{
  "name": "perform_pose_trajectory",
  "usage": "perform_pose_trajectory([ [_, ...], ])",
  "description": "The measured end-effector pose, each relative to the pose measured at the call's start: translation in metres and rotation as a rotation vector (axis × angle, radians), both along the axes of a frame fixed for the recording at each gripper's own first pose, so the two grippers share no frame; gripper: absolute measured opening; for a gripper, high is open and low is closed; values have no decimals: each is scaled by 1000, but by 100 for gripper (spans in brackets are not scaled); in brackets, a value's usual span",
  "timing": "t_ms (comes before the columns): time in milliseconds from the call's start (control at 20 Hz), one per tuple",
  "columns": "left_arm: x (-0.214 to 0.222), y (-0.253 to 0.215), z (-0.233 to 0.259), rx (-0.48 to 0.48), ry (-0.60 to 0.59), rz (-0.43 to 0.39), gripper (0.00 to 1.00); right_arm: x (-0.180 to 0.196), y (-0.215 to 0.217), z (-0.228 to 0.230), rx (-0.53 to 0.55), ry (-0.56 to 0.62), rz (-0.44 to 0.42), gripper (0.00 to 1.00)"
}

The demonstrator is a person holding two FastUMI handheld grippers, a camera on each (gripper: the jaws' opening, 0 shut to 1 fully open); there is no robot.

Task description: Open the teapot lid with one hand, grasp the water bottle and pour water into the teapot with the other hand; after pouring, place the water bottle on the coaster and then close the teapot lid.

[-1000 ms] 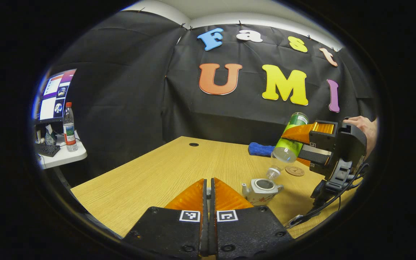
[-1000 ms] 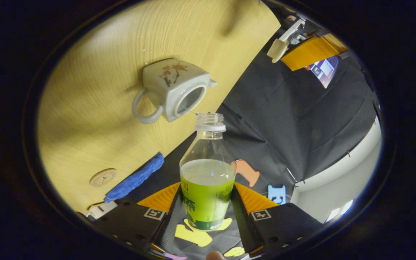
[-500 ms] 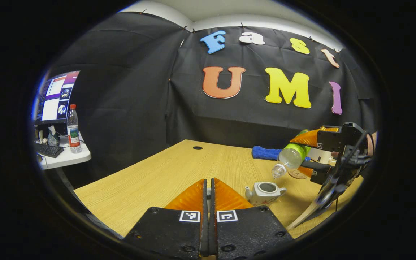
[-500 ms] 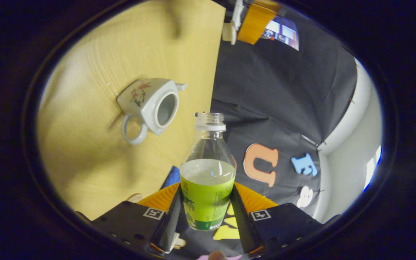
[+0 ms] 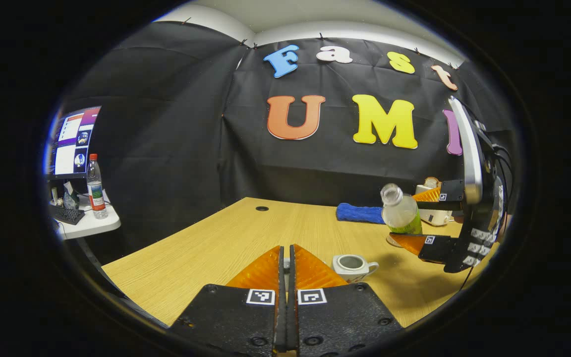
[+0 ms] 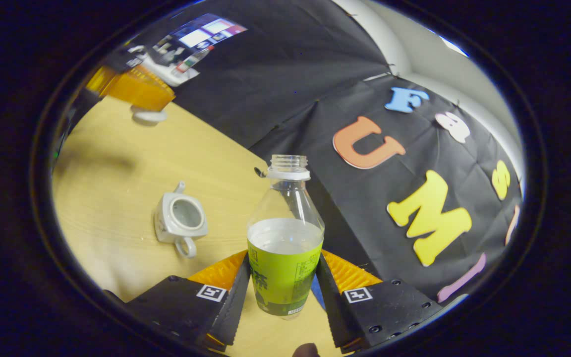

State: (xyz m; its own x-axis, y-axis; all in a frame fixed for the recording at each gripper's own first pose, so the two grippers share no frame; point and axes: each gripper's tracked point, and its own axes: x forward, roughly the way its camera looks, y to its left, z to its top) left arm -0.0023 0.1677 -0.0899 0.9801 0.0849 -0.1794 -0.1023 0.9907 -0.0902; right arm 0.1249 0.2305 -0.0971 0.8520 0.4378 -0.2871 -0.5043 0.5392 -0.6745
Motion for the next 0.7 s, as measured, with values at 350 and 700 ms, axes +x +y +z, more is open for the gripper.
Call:
perform_pose_trajectory([
  [350, 1, -13, 7, 6, -7, -27, 3, 50, -56, 48, 524, 132, -224, 71],
  [700, 0, -12, 11, 10, -20, -31, 3, 116, -95, 19, 755, 237, -383, 71],
])
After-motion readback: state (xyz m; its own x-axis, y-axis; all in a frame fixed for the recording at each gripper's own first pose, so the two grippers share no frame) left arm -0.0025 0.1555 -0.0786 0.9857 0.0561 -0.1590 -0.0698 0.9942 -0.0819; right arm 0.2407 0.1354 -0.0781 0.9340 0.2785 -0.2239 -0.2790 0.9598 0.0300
